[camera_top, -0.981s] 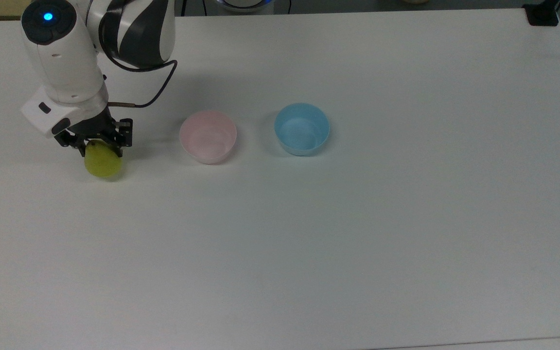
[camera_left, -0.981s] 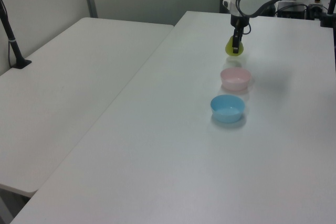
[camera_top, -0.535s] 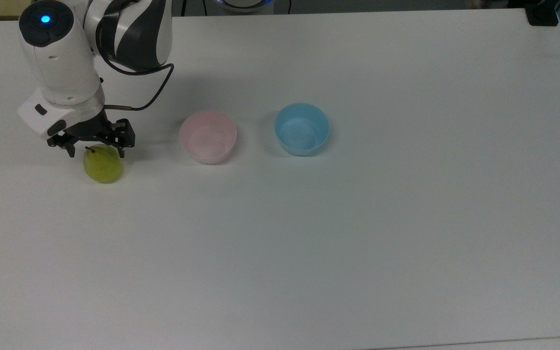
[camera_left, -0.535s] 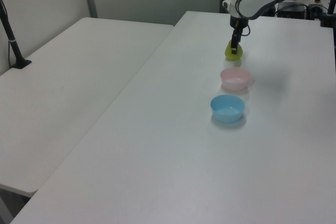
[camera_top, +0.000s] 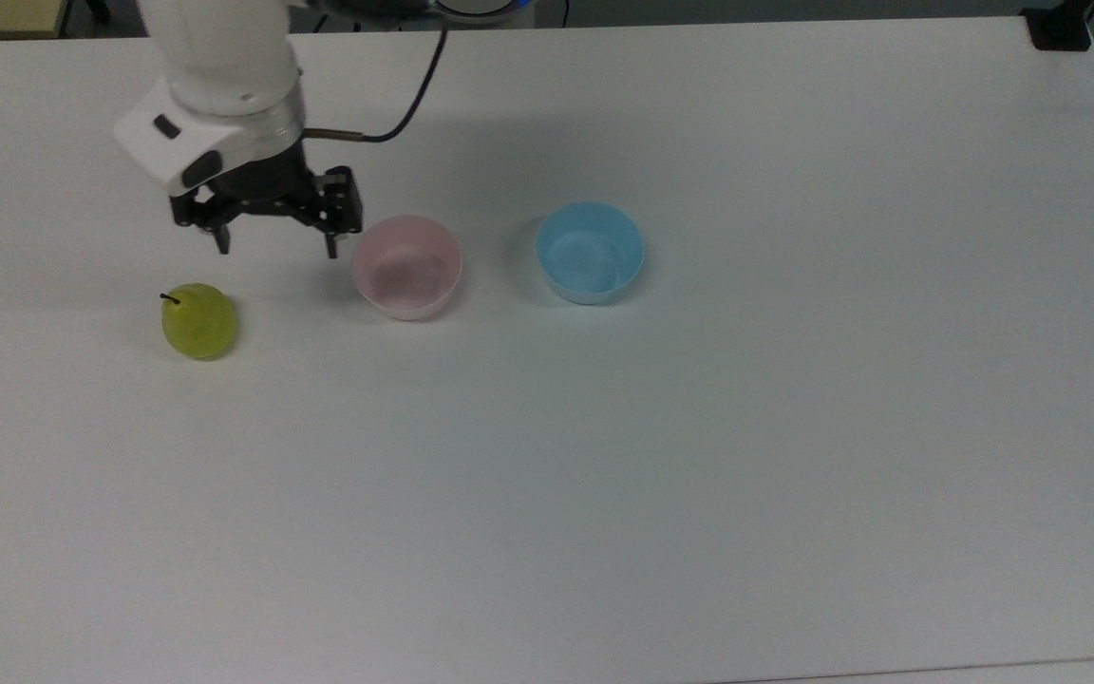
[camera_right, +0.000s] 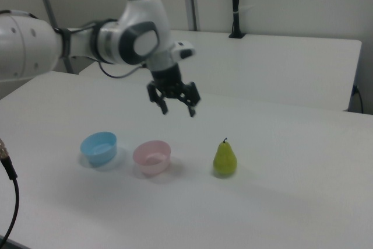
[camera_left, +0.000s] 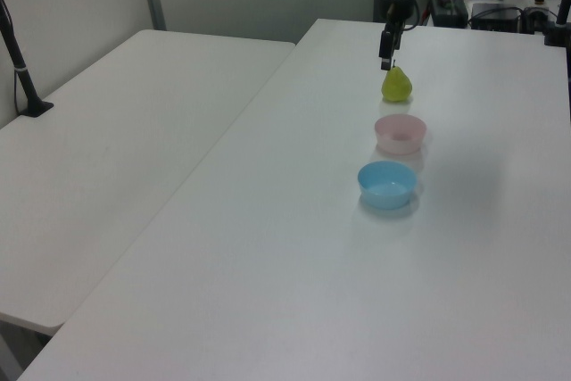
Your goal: Pick up a pear from the bowl
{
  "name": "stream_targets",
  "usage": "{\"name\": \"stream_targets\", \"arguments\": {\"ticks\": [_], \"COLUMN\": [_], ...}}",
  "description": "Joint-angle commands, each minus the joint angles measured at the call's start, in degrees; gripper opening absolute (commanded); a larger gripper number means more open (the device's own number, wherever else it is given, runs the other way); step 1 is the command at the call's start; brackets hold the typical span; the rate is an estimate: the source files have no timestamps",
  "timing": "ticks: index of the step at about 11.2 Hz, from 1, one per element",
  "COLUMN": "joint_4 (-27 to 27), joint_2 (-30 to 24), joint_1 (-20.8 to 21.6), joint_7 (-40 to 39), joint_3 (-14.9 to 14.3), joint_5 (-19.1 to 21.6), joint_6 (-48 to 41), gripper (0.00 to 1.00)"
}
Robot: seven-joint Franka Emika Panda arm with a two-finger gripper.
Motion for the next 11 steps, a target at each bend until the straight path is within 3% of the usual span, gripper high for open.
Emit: {"name": "stream_targets", "arguments": {"ticks": [1,5,11], "joint_4": [-1.4,-1.6,-2.1], "joint_2": [-6.8,-14.6,-14.6], "joint_1": [6.6,12.6,13.6], "joint_7": [7.2,11.1,14.1], "joint_3": [-0.7,-0.4,-0.3], "joint_5": [0.2,1.0,1.0], "joint_6": [-6.9,-16.6,-17.5], "gripper": [1.0,1.0,1.0]}}
